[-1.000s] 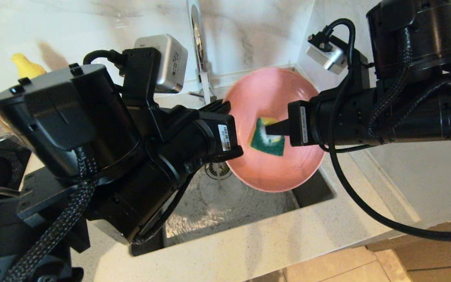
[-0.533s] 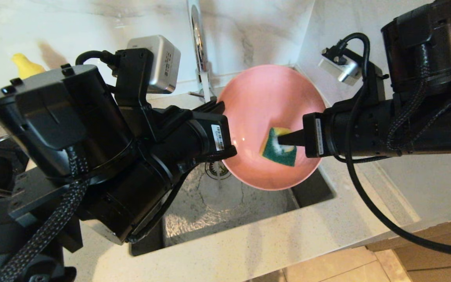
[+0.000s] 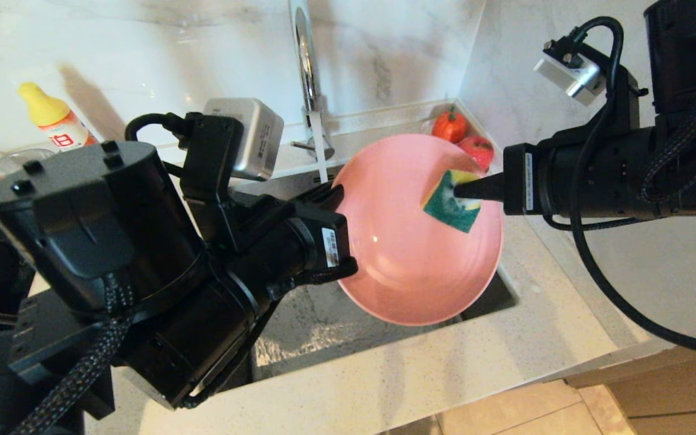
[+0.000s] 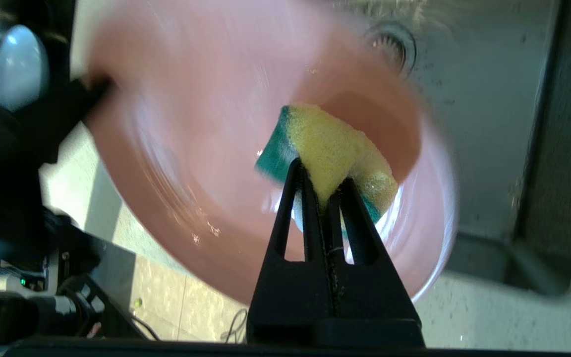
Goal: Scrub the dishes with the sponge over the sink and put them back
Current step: Wipe the plate
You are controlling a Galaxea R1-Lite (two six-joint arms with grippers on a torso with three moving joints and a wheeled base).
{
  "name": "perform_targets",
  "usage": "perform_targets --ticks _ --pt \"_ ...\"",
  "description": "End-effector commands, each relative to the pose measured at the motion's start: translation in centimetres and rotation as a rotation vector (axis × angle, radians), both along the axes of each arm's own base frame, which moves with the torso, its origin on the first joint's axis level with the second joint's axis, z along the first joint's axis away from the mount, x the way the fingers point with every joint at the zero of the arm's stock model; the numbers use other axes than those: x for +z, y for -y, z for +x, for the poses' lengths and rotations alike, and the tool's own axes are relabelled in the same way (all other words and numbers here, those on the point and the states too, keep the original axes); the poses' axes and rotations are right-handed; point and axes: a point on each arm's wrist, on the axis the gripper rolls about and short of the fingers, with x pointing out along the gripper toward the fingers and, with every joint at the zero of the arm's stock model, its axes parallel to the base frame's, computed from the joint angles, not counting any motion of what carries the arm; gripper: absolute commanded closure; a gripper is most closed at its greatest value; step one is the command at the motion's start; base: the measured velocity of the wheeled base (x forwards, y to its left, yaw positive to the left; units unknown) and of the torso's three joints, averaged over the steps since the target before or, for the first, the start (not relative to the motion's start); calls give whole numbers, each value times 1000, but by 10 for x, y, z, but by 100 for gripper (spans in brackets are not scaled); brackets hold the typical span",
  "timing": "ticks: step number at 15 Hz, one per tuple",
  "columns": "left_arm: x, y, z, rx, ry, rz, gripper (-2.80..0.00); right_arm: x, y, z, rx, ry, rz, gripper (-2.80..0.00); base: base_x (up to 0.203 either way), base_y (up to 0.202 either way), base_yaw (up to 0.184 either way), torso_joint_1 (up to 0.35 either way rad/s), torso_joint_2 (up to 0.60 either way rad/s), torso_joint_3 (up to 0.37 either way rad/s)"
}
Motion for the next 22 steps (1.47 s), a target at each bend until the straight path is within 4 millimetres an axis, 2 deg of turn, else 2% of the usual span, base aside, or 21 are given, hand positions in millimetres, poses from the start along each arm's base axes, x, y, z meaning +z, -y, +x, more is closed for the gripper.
perform_targets --ticks 1,4,8,13,16,22 --pt "-7 0 -2 -10 -10 17 0 7 -4 3 5 18 16 0 0 0 0 0 0 0" --pt "-7 3 -1 -17 -11 19 0 9 -15 6 34 26 20 0 0 0 0 0 0 0" --pt "-3 8 3 -16 -2 2 0 0 -33 2 89 4 4 0 0 0 0 0 0 0" --pt "14 7 3 -14 34 -46 0 -15 -43 5 105 -39 -30 0 0 0 0 0 0 0" --pt "17 4 1 -11 40 -58 0 -13 -38 4 90 -33 -26 0 0 0 0 0 0 0" --pt "22 -2 -1 -3 40 -89 0 -19 -9 10 -42 -22 -36 0 0 0 0 0 0 0"
